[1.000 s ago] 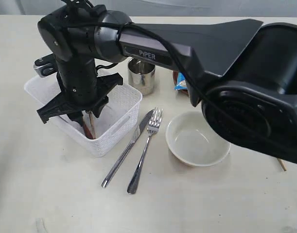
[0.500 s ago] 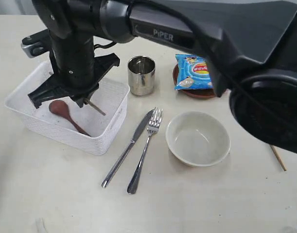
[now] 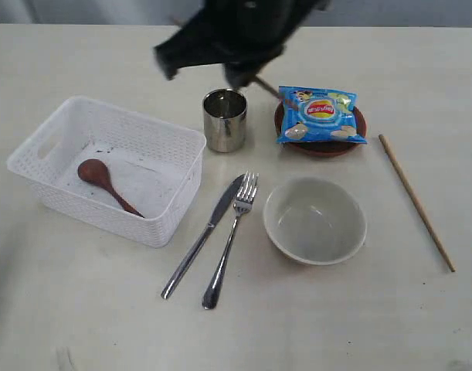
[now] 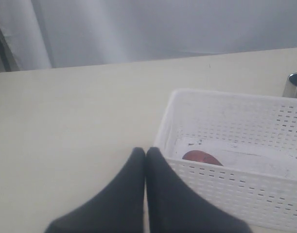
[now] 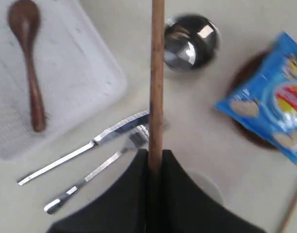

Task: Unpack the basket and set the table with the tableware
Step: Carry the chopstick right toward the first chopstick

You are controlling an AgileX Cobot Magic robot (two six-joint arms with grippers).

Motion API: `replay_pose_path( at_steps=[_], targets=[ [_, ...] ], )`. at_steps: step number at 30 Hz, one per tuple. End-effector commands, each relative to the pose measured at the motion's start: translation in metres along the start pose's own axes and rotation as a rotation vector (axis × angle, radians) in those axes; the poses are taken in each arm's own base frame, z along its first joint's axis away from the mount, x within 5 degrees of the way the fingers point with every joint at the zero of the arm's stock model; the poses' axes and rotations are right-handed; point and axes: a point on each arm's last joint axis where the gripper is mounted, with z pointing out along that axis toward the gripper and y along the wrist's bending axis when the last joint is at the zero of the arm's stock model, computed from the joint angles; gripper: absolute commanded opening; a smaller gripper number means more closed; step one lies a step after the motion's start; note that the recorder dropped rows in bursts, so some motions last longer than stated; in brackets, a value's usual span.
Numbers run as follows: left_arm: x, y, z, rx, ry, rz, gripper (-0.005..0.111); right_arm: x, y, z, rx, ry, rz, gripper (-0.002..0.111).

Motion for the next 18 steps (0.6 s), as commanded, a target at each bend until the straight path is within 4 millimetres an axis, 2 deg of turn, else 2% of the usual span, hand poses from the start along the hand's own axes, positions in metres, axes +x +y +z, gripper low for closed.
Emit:
replay_pose_path(
  at_steps=[1, 4, 9, 13, 18],
  targets=[
    [0.000, 0.000, 0.000, 0.002, -0.009, -0.010, 0.000, 0.056, -0.063, -0.016, 0.069, 0.035, 0.173, 0.000],
    [0.000, 0.000, 0.000, 0.002, -0.009, -0.010, 0.000, 0.095, -0.099, -0.009, 0.116, 0.093, 0.290, 0.000],
    [0.000, 0.000, 0.000, 0.002, -0.009, -0.010, 0.000, 0.152, -0.150, 0.023, 0.174, 0.228, 0.456, 0.000],
    [0.000, 0.000, 0.000, 0.002, -0.009, -0.010, 0.000, 0.173, -0.171, 0.051, 0.188, 0.248, 0.548, 0.000],
    [0.000, 0.000, 0.000, 0.002, -0.009, -0.010, 0.000, 0.180, -0.182, 0.082, 0.180, 0.300, 0.528, 0.000]
  ],
)
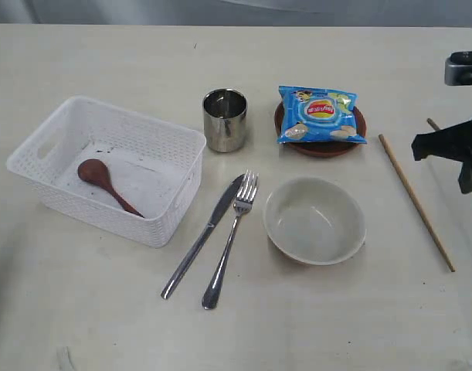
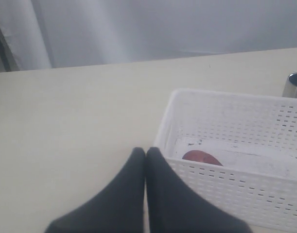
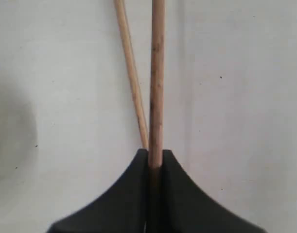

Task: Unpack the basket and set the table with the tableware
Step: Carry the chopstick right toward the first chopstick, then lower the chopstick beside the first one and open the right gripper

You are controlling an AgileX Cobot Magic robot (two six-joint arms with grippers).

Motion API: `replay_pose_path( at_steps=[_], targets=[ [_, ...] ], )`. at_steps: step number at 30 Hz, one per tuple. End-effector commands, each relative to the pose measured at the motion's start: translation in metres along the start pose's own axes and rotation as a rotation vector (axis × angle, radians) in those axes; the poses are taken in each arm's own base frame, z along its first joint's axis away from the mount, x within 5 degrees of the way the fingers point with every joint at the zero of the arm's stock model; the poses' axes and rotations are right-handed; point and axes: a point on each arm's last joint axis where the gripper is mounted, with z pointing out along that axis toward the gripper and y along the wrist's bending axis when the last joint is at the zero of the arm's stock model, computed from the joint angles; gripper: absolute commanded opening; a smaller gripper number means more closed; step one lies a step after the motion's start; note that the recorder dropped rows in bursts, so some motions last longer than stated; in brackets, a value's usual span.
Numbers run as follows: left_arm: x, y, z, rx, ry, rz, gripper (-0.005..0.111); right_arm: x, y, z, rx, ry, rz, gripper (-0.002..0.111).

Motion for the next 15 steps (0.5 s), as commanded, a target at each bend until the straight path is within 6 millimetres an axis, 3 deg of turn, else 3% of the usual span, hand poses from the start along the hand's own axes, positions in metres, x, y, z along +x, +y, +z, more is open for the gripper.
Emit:
replay_pose_path(
  at_steps=[1, 8, 15],
  targets=[
    [0.000, 0.000, 0.000, 0.002, -0.009, -0.010, 0.000, -0.006, -0.001, 0.025, 0.009, 0.041, -0.055, 0.000],
    [0.000, 0.000, 0.000, 0.002, -0.009, -0.010, 0.000, -0.015, 0.004, 0.055, 0.005, 0.085, -0.149, 0.000],
    [0.000, 0.000, 0.000, 0.002, -0.009, -0.010, 0.000, -0.023, 0.008, 0.063, -0.013, 0.004, -0.165, 0.000]
  ],
)
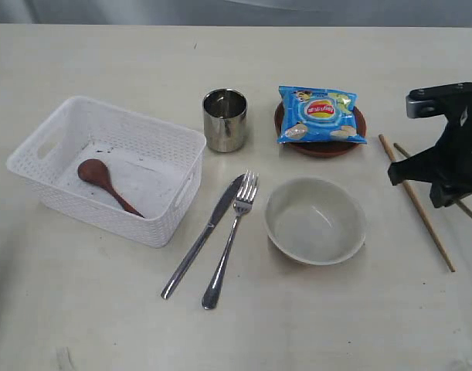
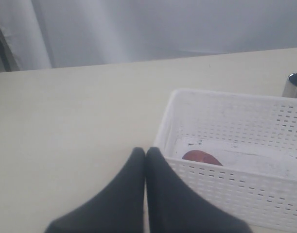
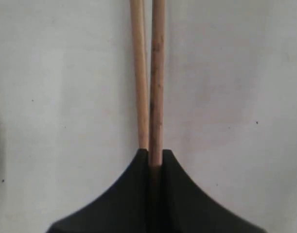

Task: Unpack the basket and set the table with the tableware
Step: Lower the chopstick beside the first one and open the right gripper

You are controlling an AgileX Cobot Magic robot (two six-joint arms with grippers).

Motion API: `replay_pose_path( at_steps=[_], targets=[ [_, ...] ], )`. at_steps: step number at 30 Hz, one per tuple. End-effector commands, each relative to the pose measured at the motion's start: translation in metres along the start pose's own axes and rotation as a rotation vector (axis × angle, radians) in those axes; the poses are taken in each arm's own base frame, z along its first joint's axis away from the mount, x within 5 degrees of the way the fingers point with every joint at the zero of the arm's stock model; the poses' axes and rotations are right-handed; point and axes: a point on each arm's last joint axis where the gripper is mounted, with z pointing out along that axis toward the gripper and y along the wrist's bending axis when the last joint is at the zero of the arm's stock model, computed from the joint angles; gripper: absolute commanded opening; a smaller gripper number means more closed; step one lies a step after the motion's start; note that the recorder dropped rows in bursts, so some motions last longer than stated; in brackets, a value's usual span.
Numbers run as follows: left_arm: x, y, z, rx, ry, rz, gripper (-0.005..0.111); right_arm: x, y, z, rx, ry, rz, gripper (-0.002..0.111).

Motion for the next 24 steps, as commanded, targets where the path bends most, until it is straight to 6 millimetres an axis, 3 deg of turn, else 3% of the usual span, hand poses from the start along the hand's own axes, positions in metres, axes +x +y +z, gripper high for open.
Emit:
replay_pose_path(
  at_steps=[1, 15, 24],
  targets=[
    [0.000, 0.000, 0.000, 0.002, -0.009, -0.010, 0.000, -0.006, -0.001, 0.003, 0.002, -0.065, -0.021, 0.000],
    [0.000, 0.000, 0.000, 0.002, -0.009, -0.010, 0.000, -0.007, -0.002, 0.002, 0.013, -0.086, -0.049, 0.000],
    [0.000, 0.000, 0.000, 0.002, -0.009, -0.010, 0.000, -0.009, 0.000, 0.023, 0.006, -0.020, -0.052, 0.000]
  ],
)
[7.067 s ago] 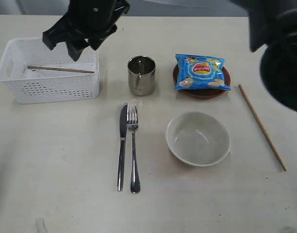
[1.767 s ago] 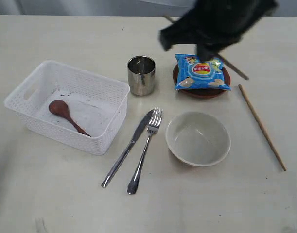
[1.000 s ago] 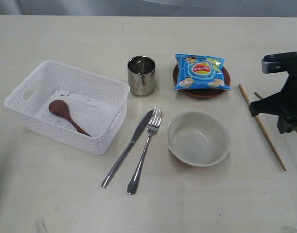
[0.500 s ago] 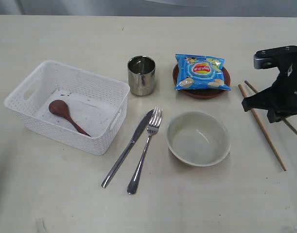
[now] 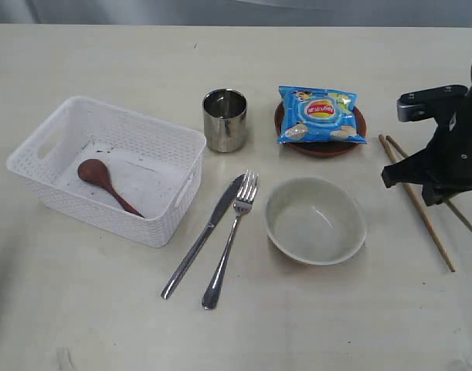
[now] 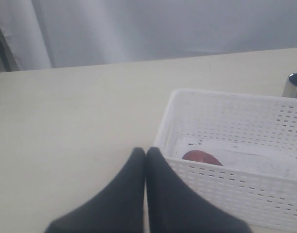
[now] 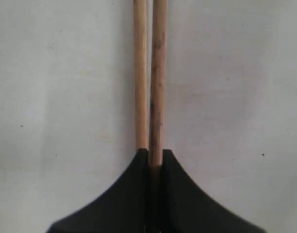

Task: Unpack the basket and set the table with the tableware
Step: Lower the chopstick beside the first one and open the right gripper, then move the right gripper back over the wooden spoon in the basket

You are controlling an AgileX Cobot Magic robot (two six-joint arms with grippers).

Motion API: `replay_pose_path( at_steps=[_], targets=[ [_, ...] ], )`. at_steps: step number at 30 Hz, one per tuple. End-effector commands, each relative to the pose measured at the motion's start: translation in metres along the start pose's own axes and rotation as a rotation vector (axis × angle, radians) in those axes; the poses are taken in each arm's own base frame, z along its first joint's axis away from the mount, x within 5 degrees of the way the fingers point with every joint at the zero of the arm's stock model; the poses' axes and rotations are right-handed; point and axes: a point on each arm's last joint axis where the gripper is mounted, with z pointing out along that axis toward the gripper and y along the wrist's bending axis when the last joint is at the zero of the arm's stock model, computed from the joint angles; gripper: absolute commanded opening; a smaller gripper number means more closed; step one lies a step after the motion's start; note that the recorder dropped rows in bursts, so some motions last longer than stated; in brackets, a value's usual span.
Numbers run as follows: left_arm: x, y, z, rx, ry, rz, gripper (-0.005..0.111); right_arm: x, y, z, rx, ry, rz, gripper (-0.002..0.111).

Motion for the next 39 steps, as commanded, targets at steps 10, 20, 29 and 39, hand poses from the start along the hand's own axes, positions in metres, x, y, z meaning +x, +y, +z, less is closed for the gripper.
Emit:
replay_pose_path(
  at_steps=[10, 20, 29, 39],
  targets=[
    [0.000, 0.000, 0.000, 0.002, -0.009, -0.010, 0.000, 0.002, -0.001, 0.008, 0.004, 0.020, -0.024, 0.000],
    [0.000, 0.000, 0.000, 0.002, -0.009, -0.010, 0.000, 0.002, -0.001, 0.009, 0.003, 0.022, -0.026, 0.040],
    [0.000, 0.000, 0.000, 0.002, -0.009, -0.010, 0.000, -0.003, -0.002, 0.002, 0.010, 0.027, 0.009, 0.040],
    [0.000, 0.000, 0.000, -0.001, -0.009, -0.003, 0.000, -0.037, 0.042, -0.083, -0.350, -0.105, -0.098, 0.040]
  ],
)
